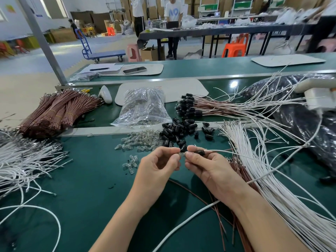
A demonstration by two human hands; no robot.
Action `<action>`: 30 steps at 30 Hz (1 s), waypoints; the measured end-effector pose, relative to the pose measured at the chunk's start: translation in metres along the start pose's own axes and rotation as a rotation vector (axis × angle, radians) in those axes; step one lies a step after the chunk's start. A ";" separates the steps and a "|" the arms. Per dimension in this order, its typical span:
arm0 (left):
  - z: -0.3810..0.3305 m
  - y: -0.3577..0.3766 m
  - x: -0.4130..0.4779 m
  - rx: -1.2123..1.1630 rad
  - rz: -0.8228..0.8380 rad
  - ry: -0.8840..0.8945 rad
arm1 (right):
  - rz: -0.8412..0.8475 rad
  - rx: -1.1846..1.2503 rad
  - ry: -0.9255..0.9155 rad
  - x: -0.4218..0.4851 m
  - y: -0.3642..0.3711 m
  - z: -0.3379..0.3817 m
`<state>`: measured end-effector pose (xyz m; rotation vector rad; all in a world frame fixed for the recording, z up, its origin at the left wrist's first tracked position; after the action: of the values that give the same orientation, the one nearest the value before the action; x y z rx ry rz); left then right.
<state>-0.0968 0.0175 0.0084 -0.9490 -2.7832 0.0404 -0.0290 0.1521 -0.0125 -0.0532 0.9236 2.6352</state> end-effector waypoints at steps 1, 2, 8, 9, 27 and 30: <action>0.000 0.000 0.000 0.000 -0.003 0.001 | -0.004 0.007 0.001 0.000 0.000 0.000; 0.000 0.000 -0.001 0.000 -0.006 0.002 | -0.006 0.017 0.002 0.000 0.000 -0.001; 0.000 0.002 -0.001 0.000 -0.009 0.006 | -0.013 0.044 0.003 0.000 0.000 -0.001; 0.000 0.002 0.000 -0.002 -0.008 0.008 | -0.015 0.042 0.002 0.000 0.000 -0.001; -0.001 0.001 -0.001 0.060 0.005 0.084 | 0.006 0.018 0.023 0.000 0.002 -0.001; -0.004 0.001 -0.001 0.203 0.071 0.141 | 0.011 0.003 0.031 0.000 0.001 -0.002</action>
<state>-0.0944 0.0176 0.0117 -0.9592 -2.5585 0.2514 -0.0295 0.1503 -0.0133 -0.0885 0.9412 2.6502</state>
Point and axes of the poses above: each hand's wrist, its own x-axis towards the middle knuckle, its own y-axis out of the palm, z = x × y, the point moved 6 cm from there along x, towards the middle knuckle, and after that the axes turned 3 degrees about z, right-handed, at the moved point
